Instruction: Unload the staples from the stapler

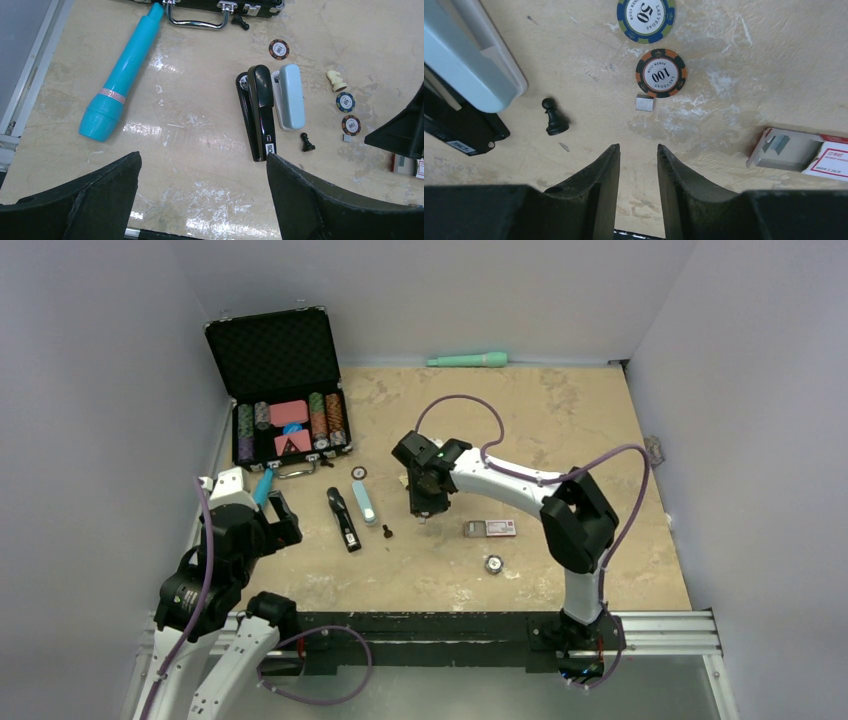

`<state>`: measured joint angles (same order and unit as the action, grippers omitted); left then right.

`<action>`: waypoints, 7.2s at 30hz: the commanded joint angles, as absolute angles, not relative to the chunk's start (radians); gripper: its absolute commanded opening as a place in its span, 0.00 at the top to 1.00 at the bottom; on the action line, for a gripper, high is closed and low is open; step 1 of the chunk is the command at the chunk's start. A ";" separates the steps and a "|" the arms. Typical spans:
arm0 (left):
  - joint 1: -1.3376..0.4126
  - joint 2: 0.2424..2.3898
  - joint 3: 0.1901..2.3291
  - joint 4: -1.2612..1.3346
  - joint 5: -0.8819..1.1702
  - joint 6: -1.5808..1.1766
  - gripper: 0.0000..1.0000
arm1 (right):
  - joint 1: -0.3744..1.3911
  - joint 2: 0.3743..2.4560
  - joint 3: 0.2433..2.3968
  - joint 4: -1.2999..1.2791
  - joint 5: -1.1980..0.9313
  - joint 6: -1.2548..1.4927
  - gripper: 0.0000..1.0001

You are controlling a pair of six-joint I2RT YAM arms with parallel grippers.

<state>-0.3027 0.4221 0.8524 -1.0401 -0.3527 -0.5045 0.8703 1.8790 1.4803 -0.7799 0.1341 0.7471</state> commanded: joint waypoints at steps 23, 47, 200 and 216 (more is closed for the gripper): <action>-0.296 0.417 0.846 -1.004 -0.336 -0.482 0.02 | 0.877 2.092 1.665 -0.939 0.193 0.958 0.61; -0.300 0.427 0.846 -1.002 -0.330 -0.479 0.02 | 0.877 2.154 1.659 -0.958 0.239 0.937 0.80; -0.300 0.440 0.825 -0.971 -0.278 -0.465 0.02 | 0.661 1.463 1.170 -0.861 0.243 0.844 0.64; -0.345 0.523 0.811 -0.903 -0.169 -0.398 0.00 | 0.469 1.283 0.959 -0.850 0.237 0.907 0.19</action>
